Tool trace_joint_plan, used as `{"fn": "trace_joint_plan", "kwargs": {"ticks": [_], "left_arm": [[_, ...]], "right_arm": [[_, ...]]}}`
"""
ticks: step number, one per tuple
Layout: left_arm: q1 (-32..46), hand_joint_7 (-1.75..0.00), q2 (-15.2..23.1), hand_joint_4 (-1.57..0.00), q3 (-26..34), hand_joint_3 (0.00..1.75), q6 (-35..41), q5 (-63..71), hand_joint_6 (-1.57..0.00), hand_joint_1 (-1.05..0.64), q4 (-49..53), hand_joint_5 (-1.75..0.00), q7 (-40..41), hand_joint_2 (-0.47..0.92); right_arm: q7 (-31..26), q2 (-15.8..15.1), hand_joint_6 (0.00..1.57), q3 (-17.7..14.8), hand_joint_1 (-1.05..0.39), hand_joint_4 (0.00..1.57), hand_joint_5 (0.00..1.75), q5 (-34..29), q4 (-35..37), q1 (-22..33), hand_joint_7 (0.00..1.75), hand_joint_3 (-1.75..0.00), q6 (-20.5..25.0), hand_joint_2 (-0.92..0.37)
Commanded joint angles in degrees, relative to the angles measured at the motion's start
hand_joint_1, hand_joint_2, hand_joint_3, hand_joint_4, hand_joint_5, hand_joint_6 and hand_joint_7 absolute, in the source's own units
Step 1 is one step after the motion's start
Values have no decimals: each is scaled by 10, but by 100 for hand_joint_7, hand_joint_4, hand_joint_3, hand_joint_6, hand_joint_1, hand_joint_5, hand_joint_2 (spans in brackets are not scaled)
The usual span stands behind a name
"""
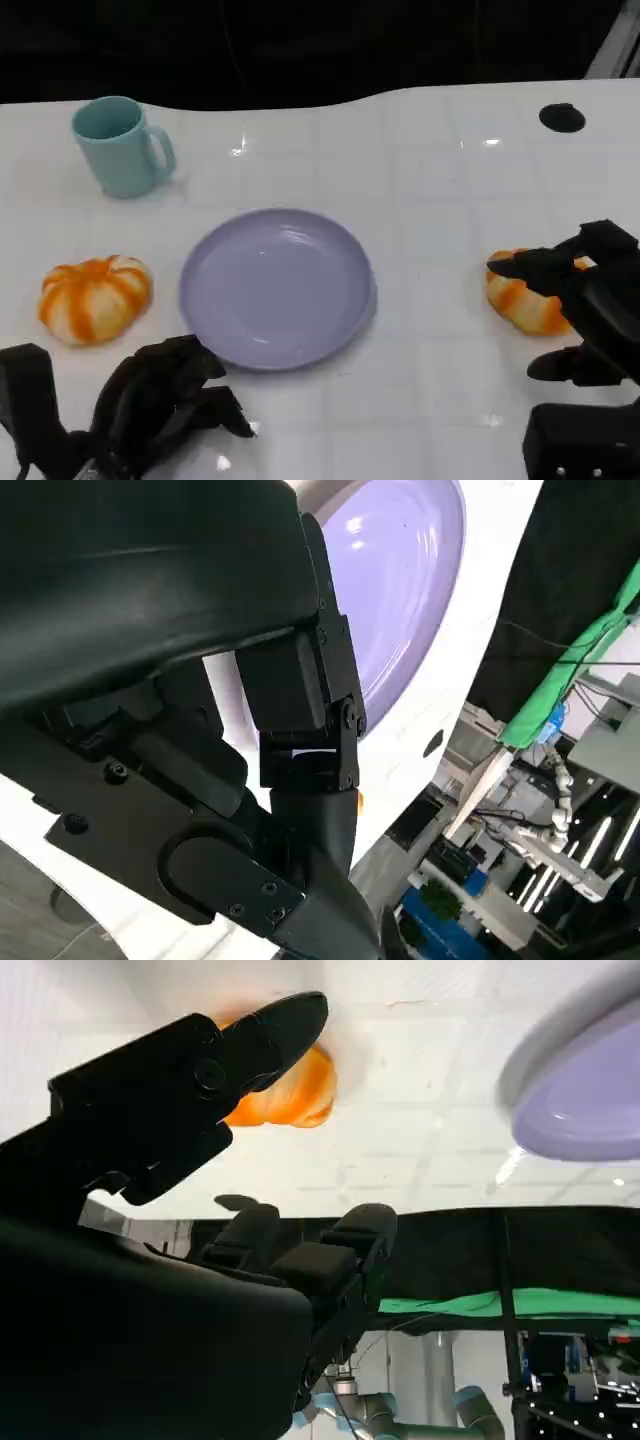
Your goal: Grasp the bread from the table and place it into the plate.
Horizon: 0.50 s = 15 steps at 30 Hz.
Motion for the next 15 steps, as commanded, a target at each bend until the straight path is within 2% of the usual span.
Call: {"fn": "trace_joint_plan", "kwargs": {"ticks": [1, 8, 15], "left_arm": [[11, -56, 6, -157, 0, 0, 2, 1, -157, -105, 0, -67, 0, 66], [11, -56, 6, -157, 2, 0, 6, -1, -157, -105, -2, -67, 2, 66], [11, -56, 6, -157, 2, 0, 3, -2, -157, -105, 1, -67, 4, 65]], "right_arm": [[-13, -11, 51, 24, -61, 5, 90, -36, 27, -20, 12, 0, 35, -62], [-40, -6, 52, 58, -52, 11, 68, -61, 85, -55, 2, 0, 75, -64], [-82, -7, 44, 88, -45, 9, 53, -54, 176, -97, 0, -1, 88, -70]]}}
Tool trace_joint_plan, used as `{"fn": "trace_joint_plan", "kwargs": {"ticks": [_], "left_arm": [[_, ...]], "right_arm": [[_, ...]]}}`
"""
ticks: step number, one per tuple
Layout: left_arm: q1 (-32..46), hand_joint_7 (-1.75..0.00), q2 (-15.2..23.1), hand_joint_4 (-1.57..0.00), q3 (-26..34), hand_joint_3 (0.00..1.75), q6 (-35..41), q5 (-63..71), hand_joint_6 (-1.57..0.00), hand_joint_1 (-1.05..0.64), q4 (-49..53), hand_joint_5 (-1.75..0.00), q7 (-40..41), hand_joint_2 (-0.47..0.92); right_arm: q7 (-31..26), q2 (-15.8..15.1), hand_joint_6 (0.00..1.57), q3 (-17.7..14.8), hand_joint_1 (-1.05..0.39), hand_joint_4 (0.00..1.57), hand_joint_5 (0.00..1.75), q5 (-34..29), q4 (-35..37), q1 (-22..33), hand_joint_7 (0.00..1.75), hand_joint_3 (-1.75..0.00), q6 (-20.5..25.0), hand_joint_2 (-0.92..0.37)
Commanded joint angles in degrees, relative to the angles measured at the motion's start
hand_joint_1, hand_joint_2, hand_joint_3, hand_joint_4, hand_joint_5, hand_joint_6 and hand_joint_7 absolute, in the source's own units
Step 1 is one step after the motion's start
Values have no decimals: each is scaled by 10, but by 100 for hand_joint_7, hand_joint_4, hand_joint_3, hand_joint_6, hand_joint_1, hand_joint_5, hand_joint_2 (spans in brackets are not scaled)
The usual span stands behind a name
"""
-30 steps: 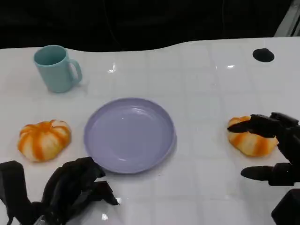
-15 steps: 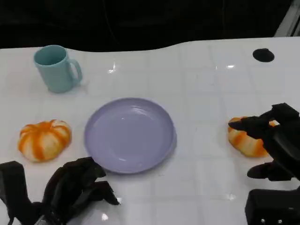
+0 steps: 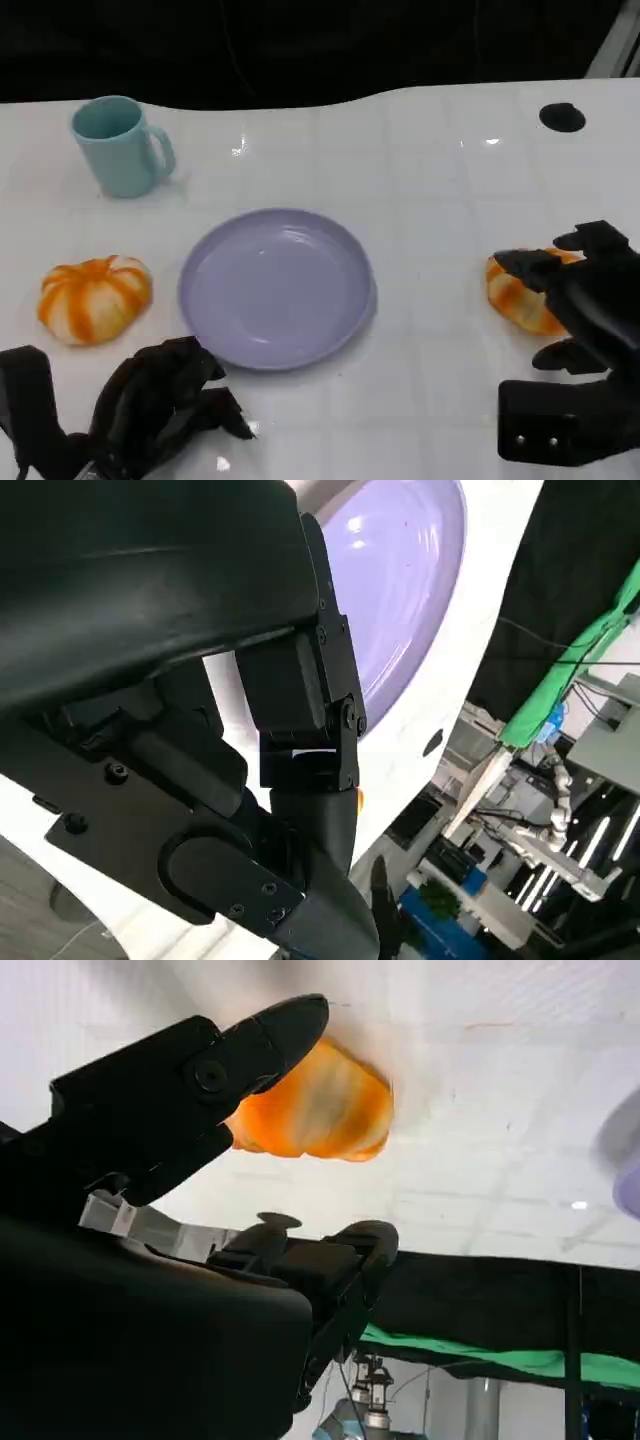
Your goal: Grasp the bread from the table and place it into the plate.
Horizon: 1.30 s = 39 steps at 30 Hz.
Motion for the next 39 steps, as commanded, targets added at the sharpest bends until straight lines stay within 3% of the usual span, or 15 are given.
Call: {"fn": "trace_joint_plan", "kwargs": {"ticks": [1, 11, 21, 39], "left_arm": [[7, -55, 5, -157, 2, 0, -1, 3, -157, -105, 7, -67, 4, 66], [2, -55, 7, -157, 1, 1, -7, 4, -157, -105, 17, -66, -3, 67], [4, -55, 7, -157, 1, 0, -4, 3, -157, -105, 15, -66, -1, 66], [12, -56, 4, -157, -2, 0, 0, 2, -157, -105, 0, -66, 4, 65]], "right_arm": [[-40, -8, 43, 15, -45, 9, 52, 2, 57, -27, 0, -1, 5, -70], [-84, -3, 35, 45, -44, 7, 39, 16, 152, -78, 0, -1, 18, -75], [-70, 1, 26, 71, -44, 5, 31, 43, 219, -118, 0, -1, 20, -79], [-95, 35, 34, 120, -43, 27, 11, 89, 419, -208, 2, -1, -5, -84]]}}
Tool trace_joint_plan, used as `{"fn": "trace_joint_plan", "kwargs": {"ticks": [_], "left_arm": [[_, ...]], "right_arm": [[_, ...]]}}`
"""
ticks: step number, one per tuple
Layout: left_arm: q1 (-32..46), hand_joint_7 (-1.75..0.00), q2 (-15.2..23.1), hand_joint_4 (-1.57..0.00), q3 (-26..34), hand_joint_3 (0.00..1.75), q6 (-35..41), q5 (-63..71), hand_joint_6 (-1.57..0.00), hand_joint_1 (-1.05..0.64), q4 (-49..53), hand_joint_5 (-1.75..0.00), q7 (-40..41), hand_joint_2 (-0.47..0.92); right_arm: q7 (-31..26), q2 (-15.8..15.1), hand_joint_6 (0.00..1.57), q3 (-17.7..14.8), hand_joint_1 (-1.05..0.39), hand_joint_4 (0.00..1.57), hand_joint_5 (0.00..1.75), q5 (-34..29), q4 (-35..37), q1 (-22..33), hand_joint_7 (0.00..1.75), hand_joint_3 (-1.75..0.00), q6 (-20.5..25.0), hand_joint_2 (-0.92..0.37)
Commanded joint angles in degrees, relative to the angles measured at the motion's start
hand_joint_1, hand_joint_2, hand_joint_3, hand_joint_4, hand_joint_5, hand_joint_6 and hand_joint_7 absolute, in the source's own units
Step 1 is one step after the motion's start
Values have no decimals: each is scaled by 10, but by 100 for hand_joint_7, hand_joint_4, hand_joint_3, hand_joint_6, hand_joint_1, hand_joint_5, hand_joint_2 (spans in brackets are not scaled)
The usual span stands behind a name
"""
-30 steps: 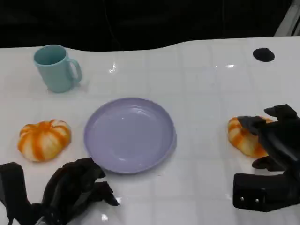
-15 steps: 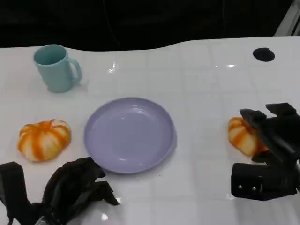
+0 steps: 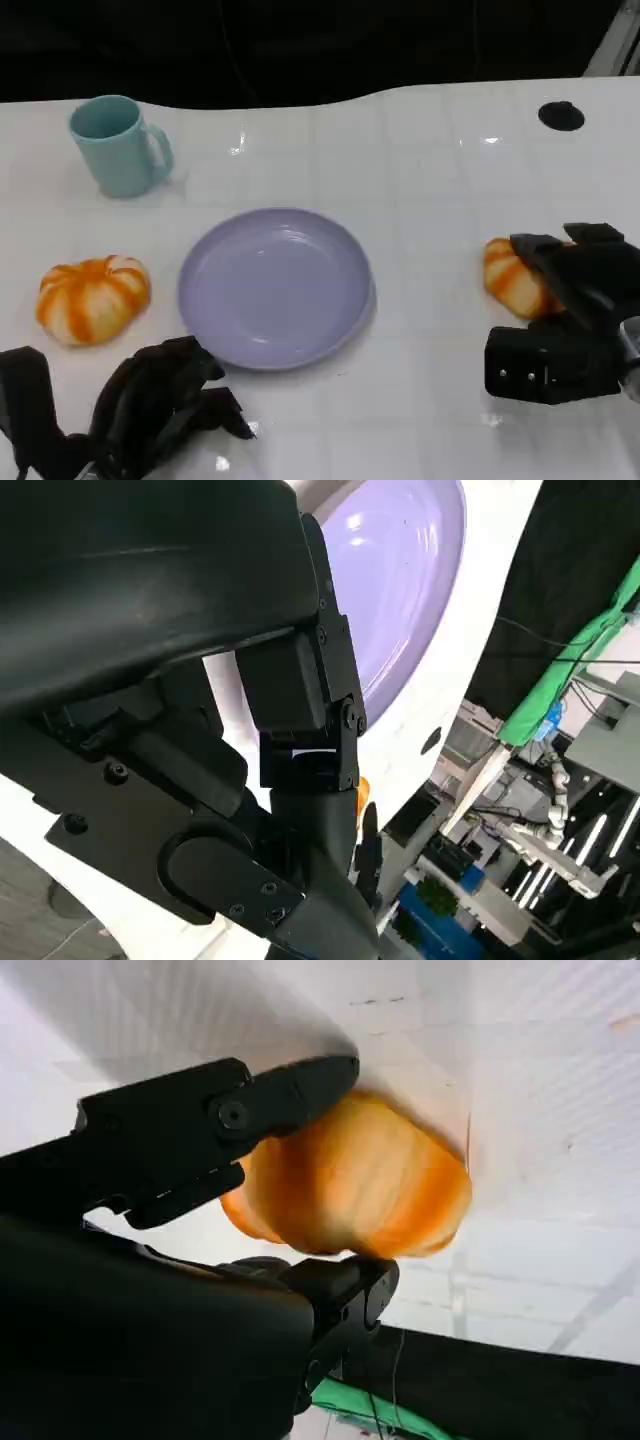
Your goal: Grasp the bread from the table and place it into the plate.
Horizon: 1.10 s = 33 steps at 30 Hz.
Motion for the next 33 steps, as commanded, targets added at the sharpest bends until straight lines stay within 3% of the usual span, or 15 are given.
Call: {"fn": "trace_joint_plan", "kwargs": {"ticks": [1, 3, 4, 5, 7, 8, 9, 10, 11, 14, 20, 27, 28, 29, 33], "left_arm": [[10, -56, 4, -157, -2, 1, 0, 6, -157, -105, 1, -66, 7, 66], [11, -57, 3, -157, -3, 1, 1, 7, -157, -105, -3, -66, 11, 66], [12, -57, 3, -157, -4, 0, 2, 7, -157, -105, -5, -67, 13, 66], [13, -57, 2, -157, -4, 0, 3, 7, -157, -105, -7, -67, 14, 66], [14, -58, 2, -157, -5, 0, 3, 8, -157, -105, -9, -67, 16, 66], [15, -58, 2, -157, -5, 0, 5, 6, -157, -105, -10, -68, 17, 66], [15, -58, 1, -157, -6, 0, 6, 6, -157, -105, -11, -68, 17, 65], [15, -58, 1, -157, -6, 0, 5, 6, -157, -105, -11, -68, 17, 65], [15, -58, 1, -157, -6, 0, 4, 6, -157, -105, -12, -68, 17, 65], [15, -57, 0, -157, -6, 0, 3, 6, -157, -105, -10, -68, 17, 66], [15, -57, 1, -157, -6, 1, -3, 10, -157, -105, -8, -68, 16, 67], [15, -57, 3, -157, -5, 0, -3, 10, -157, -105, -4, -68, 10, 66], [16, -57, 3, -157, -4, 0, -4, 10, -157, -105, -4, -68, 10, 66], [16, -57, 3, -157, -4, 0, -4, 10, -157, -105, -3, -68, 10, 66], [17, -57, 2, -157, -5, 0, -6, 11, -157, -105, -1, -68, 11, 66]], "right_arm": [[-18, 10, 41, 10, -36, 36, 11, 17, 64, -13, 3, -1, -17, -85], [-58, 14, 60, 9, -23, 64, 11, 26, 94, -20, 5, 0, -41, -88], [-83, 16, 83, 10, -16, 92, 15, 29, 112, -24, 9, -1, -56, -90], [-102, 18, 102, 11, -14, 106, 45, 31, 130, -28, 8, -1, -70, -91], [-133, 20, 125, 17, -15, 99, 125, 32, 160, -37, 6, 0, -88, -90], [-154, 21, 129, 20, -14, 98, 136, 31, 174, -39, 6, 0, -96, -90], [-175, 22, 117, 23, -14, 92, 159, 31, 185, -40, 58, -6, -105, -91], [-190, 24, 99, 25, -14, 90, 167, 31, 194, -42, 102, -8, -109, -91], [-200, 25, 86, 27, -14, 86, 171, 31, 201, -43, 129, -10, -111, -92], [-243, 28, 73, 31, -14, 85, 174, 30, 209, -45, 156, -11, -116, -90], [-291, 31, 68, 41, -14, 84, 175, 32, 215, -46, 168, -15, -122, -89], [-337, 38, 72, 33, -13, 85, 175, 44, 181, -34, 166, -19, -146, -86], [-341, 39, 74, 32, -12, 87, 175, 47, 173, -33, 166, -37, -154, -77], [-344, 40, 76, 31, -11, 89, 175, 49, 163, -31, 166, -69, -160, -59], [-347, 46, 79, 31, -9, 93, 175, 48, 118, -24, 166, -97, -166, -40]]}}
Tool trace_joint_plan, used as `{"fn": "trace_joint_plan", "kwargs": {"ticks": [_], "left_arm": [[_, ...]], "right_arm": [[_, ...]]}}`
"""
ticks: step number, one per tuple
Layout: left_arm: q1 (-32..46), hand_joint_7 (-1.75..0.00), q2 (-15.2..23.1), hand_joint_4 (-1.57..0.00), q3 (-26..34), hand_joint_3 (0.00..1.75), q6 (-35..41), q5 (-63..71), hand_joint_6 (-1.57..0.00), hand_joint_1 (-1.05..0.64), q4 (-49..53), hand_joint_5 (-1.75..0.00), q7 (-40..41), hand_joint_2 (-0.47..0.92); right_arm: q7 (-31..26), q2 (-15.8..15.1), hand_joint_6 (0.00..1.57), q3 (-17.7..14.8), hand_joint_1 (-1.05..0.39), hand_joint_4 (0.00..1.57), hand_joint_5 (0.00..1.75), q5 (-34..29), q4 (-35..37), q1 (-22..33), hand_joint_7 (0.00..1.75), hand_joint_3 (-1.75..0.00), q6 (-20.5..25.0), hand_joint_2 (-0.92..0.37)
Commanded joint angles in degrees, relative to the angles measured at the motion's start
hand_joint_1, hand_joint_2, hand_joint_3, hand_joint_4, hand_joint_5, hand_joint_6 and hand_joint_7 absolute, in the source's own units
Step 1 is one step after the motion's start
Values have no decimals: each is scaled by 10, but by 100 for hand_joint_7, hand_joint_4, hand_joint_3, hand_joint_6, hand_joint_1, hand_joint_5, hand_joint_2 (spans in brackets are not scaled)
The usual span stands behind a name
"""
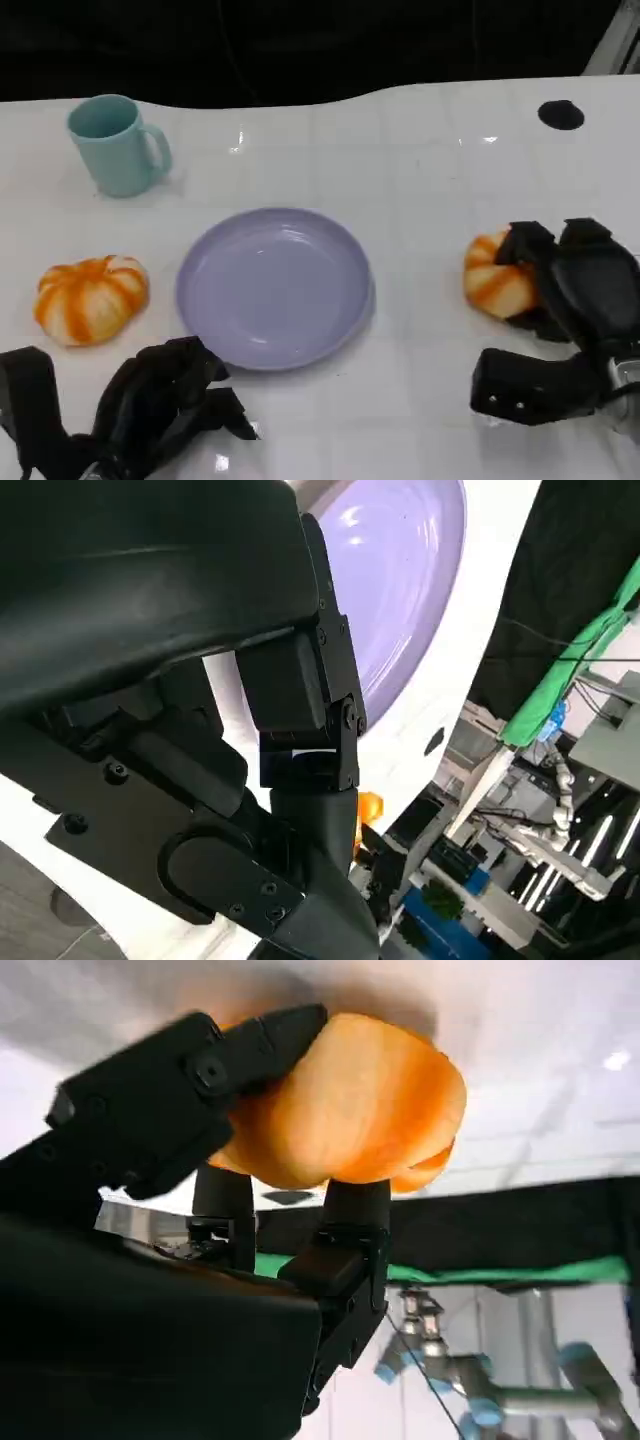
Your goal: Grasp the bread from the table and place it into the plate.
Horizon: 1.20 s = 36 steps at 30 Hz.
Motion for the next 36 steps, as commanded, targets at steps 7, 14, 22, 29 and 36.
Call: {"fn": "trace_joint_plan", "kwargs": {"ticks": [7, 14, 22, 29, 36], "left_arm": [[12, -57, 6, -157, -3, 1, -8, 9, -157, -105, 14, -68, 1, 67], [8, -58, 7, -157, -2, 0, -3, 6, -157, -105, 19, -68, 2, 66], [6, -58, 7, -157, -1, 0, -4, 5, -157, -105, 24, -68, 1, 66], [10, -56, 5, -157, -4, 1, -21, 10, -157, -105, 25, -67, -2, 68], [13, -57, 4, -157, -11, 1, -17, 13, -157, -105, 20, -67, 4, 68]], "right_arm": [[-3, 20, 83, -10, -11, 100, 175, 12, -103, 9, 167, -130, -37, -30], [8, 55, 82, -7, -7, 102, 175, 15, -118, -14, 172, -141, -48, -21], [20, 116, 80, 13, -17, 100, 175, 5, -44, -78, 175, -141, -59, -23], [36, 160, 79, 30, -20, 98, 175, 5, 20, -118, 175, -136, -59, -28], [73, 198, 77, 30, -18, 98, 175, 16, 60, -146, 175, -130, -57, -34]]}}
